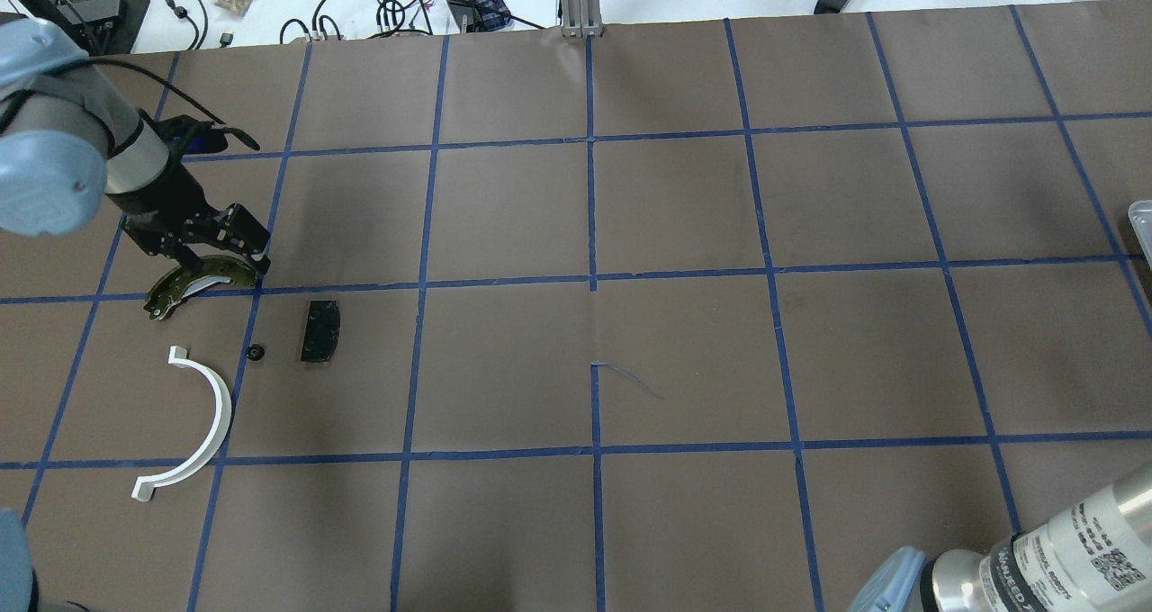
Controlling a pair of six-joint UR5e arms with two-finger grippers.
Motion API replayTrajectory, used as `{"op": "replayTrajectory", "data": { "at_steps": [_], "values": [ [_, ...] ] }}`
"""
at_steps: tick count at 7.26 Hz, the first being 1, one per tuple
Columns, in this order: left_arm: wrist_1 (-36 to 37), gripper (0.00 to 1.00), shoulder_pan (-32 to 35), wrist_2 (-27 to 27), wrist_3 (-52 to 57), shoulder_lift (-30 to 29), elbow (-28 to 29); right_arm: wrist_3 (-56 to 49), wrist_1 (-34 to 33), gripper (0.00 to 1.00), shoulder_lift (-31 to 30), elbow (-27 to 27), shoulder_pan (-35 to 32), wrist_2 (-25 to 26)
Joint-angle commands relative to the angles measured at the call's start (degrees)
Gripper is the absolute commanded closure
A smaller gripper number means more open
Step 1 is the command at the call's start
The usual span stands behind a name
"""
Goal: Place bearing gear from tray to pile
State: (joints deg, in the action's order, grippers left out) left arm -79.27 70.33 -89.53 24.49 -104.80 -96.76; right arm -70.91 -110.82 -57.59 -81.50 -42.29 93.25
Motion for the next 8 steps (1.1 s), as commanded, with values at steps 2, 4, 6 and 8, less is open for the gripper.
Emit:
{"op": "replayTrajectory", "data": {
  "at_steps": [2,4,6,8],
  "values": [
    [-13.4,0.00,9.2,4.2,-12.6,5.4,13.6,16.5,8.5,1.00,-5.2,-0.5,-13.2,-1.6],
    [-13.2,0.00,12.5,4.3,-14.2,10.6,13.5,30.0,11.4,1.00,-7.7,-0.6,-23.5,-4.0],
    [-13.0,0.00,16.8,-0.1,-17.4,12.9,11.5,39.7,12.6,1.00,-10.6,-3.1,-30.4,-7.4],
    [-12.0,0.00,17.1,-1.5,-18.2,14.8,9.1,50.4,10.7,1.00,-13.6,-8.0,-36.8,-11.6]
  ]
}}
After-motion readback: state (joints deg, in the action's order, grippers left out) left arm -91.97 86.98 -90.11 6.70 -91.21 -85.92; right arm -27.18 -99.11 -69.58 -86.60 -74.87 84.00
